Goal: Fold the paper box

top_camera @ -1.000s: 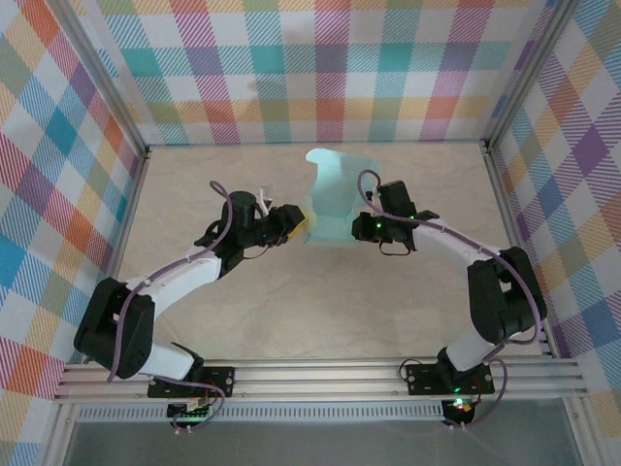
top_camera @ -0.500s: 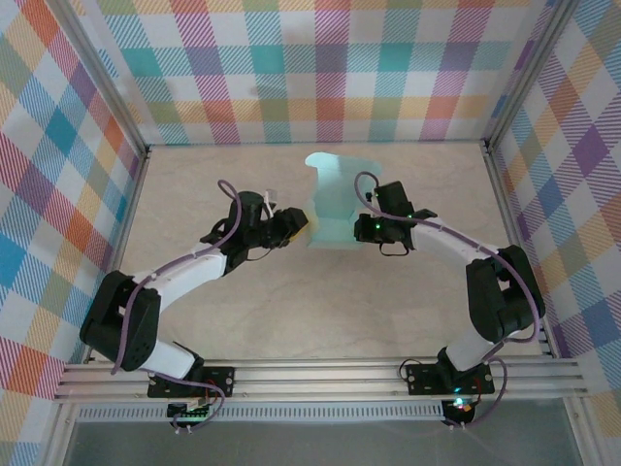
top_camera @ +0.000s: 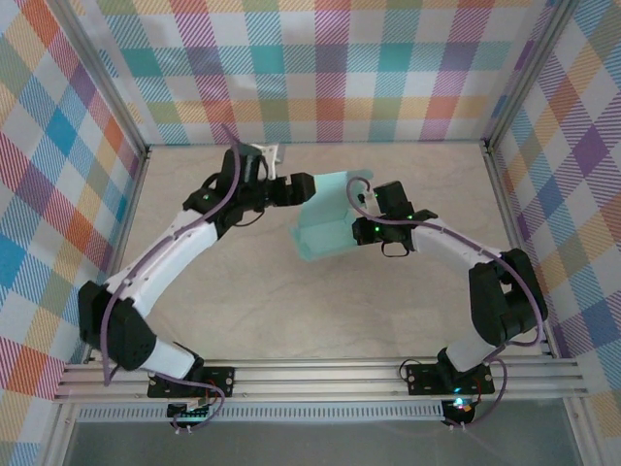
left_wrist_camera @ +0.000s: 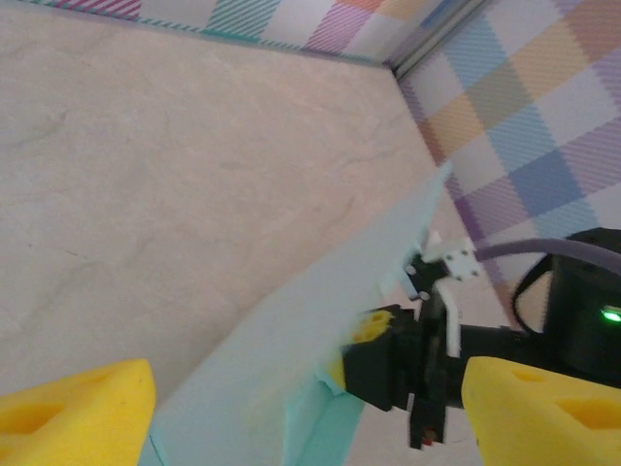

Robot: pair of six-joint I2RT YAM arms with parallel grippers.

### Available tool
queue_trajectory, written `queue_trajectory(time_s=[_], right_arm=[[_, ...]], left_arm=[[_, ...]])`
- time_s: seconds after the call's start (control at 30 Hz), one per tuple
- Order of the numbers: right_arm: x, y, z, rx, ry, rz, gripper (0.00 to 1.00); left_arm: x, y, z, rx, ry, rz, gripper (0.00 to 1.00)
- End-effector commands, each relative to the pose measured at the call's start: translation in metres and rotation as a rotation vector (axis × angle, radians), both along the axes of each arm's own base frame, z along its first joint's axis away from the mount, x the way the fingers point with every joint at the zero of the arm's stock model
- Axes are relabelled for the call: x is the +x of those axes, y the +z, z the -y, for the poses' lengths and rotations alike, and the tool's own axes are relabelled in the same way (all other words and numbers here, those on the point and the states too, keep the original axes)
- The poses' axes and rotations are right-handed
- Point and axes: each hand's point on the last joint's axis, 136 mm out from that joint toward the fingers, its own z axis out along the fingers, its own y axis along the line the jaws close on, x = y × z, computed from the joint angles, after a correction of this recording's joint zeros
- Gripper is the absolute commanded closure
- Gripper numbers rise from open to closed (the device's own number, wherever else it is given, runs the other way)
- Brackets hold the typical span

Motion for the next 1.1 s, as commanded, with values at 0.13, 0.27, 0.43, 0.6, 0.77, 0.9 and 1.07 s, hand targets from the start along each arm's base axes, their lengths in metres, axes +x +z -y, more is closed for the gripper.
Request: queue_trajectory(time_s=[0.13, 0.27, 0.43, 0.6, 0.77, 0.9, 1.07], right_arm=[[-0.012, 0.029, -0.010, 0.026, 0.127, 0.072, 1.00], [-0.019, 0.035, -0.013, 0.053, 0.162, 0.100, 1.00], [-0.025, 0.048, -0.017, 0.101, 0.211, 0.199, 1.00], [-0.023, 0.073, -0.020, 0.140, 0.234, 0.312, 1.00], [-0.016, 0.093, -0.017, 0.154, 0.199, 0.390, 1.00], [-0.011, 0.099, -0.015, 0.147, 0.172, 0.411, 1.00], [-0.006, 0.096, -0.013, 0.135, 0.144, 0.402, 1.00]], left_arm=[[0.027, -0.046, -0.015, 0.133, 0.022, -0.156, 0.28], [0.040, -0.065, -0.033, 0.099, 0.100, -0.240, 0.32], [0.047, -0.092, -0.055, 0.010, 0.178, -0.370, 0.34], [0.042, -0.131, -0.056, -0.089, 0.173, -0.549, 0.35], [0.030, -0.150, -0.046, -0.164, 0.148, -0.623, 0.35], [0.022, -0.152, -0.042, -0.190, 0.127, -0.648, 0.35], [0.025, -0.137, -0.039, -0.209, 0.108, -0.623, 0.33]])
